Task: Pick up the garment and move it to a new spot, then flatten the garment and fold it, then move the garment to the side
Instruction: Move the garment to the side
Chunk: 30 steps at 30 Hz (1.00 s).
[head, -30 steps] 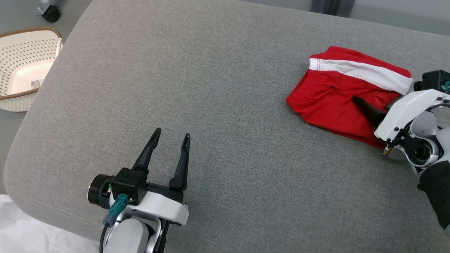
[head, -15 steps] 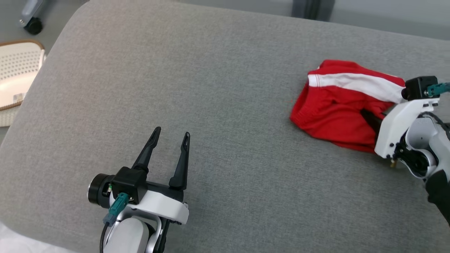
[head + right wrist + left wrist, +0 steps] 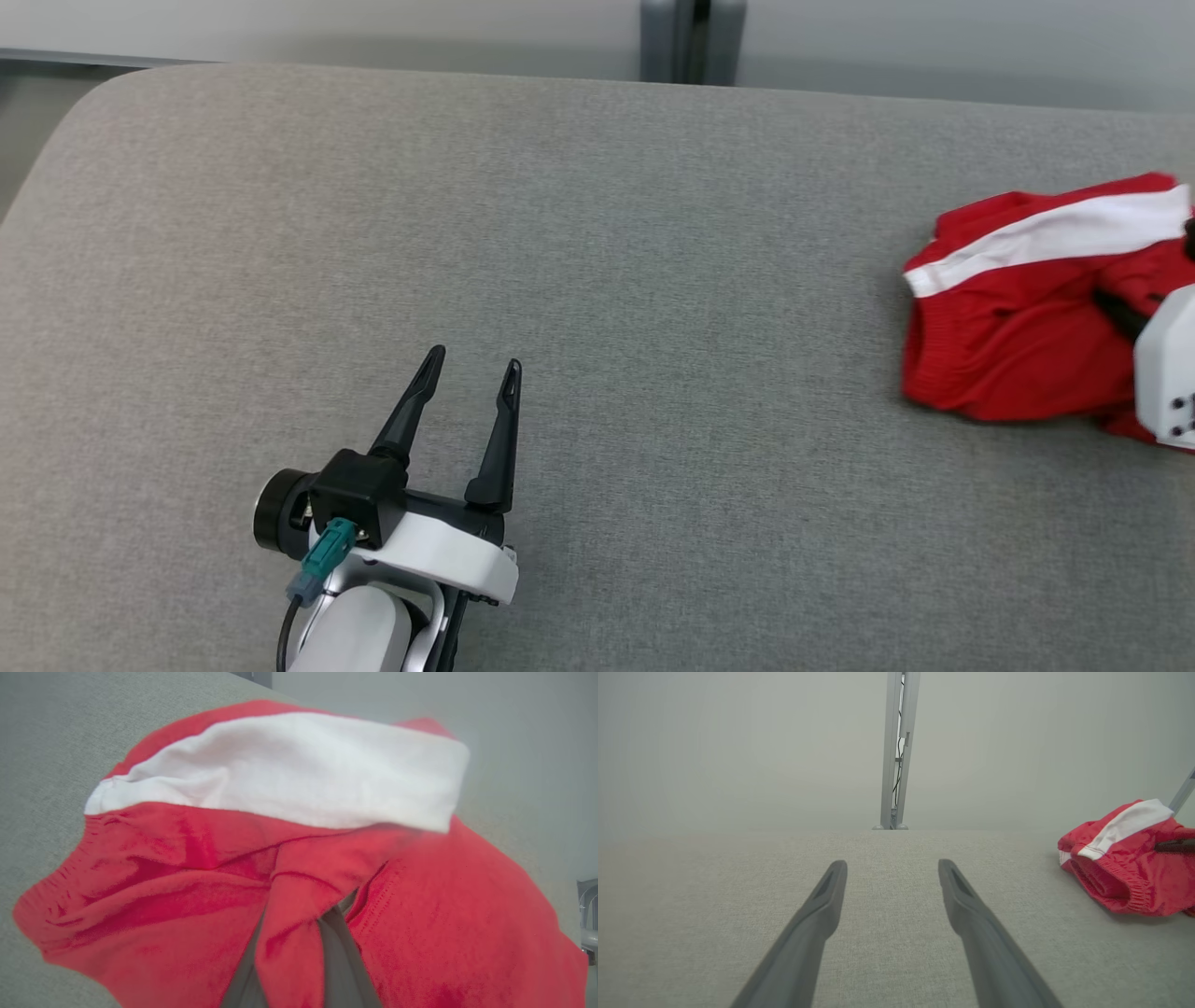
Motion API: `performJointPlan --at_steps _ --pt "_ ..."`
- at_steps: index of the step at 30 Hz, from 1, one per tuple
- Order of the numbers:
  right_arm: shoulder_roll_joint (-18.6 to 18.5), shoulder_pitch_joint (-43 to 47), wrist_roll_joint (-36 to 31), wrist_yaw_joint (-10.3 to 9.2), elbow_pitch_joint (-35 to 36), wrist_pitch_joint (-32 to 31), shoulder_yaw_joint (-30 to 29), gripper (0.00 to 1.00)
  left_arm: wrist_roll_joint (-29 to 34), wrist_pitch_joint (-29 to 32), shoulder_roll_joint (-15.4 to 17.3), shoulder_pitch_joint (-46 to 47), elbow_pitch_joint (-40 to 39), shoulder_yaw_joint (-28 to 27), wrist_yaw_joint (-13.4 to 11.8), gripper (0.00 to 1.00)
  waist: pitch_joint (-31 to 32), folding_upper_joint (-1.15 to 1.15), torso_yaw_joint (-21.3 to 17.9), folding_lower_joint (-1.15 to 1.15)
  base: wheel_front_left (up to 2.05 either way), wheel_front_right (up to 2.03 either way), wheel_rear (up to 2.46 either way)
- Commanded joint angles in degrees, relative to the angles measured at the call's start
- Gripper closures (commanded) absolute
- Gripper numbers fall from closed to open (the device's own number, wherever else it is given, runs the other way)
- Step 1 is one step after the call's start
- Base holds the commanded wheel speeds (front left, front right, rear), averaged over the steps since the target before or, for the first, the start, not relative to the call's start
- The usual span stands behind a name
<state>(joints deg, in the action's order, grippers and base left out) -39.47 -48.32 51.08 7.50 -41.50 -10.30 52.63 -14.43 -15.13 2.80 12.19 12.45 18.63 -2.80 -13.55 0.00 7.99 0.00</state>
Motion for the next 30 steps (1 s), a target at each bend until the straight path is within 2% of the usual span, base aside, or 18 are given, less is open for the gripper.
performJointPlan --at_steps 1,7,17,25,30 --pt "-2.0 -1.2 -0.3 -0.01 0.7 0.9 0.6 1.00 -0.4 0.0 0.2 0.4 -0.1 0.1 -0.4 0.00 -0.3 0.00 -1.1 0.00 0.00 0.00 0.00" --pt "-7.3 -2.8 0.6 -0.01 1.9 0.7 0.7 1.00 0.1 0.0 0.2 0.8 0.2 -0.4 -0.2 0.00 -1.2 0.00 -2.6 0.00 0.00 0.00 0.00" --pt "-13.7 -1.2 0.9 -0.01 0.4 2.0 -2.0 1.00 0.7 0.0 0.2 1.3 1.1 -1.0 0.3 0.00 -2.5 0.00 -2.9 0.00 0.00 0.00 0.00" --pt "-14.8 0.2 -2.6 -0.01 -3.5 3.4 -2.8 1.00 1.1 0.0 0.2 1.8 0.9 -1.2 0.6 0.00 -4.1 0.00 -2.5 0.00 0.00 0.00 0.00" --pt "-13.5 1.2 -6.6 -0.01 -7.7 5.2 -2.9 1.00 1.3 0.0 0.2 2.6 1.1 -1.1 0.9 0.00 -5.7 0.00 -1.8 0.00 0.00 0.00 0.00"
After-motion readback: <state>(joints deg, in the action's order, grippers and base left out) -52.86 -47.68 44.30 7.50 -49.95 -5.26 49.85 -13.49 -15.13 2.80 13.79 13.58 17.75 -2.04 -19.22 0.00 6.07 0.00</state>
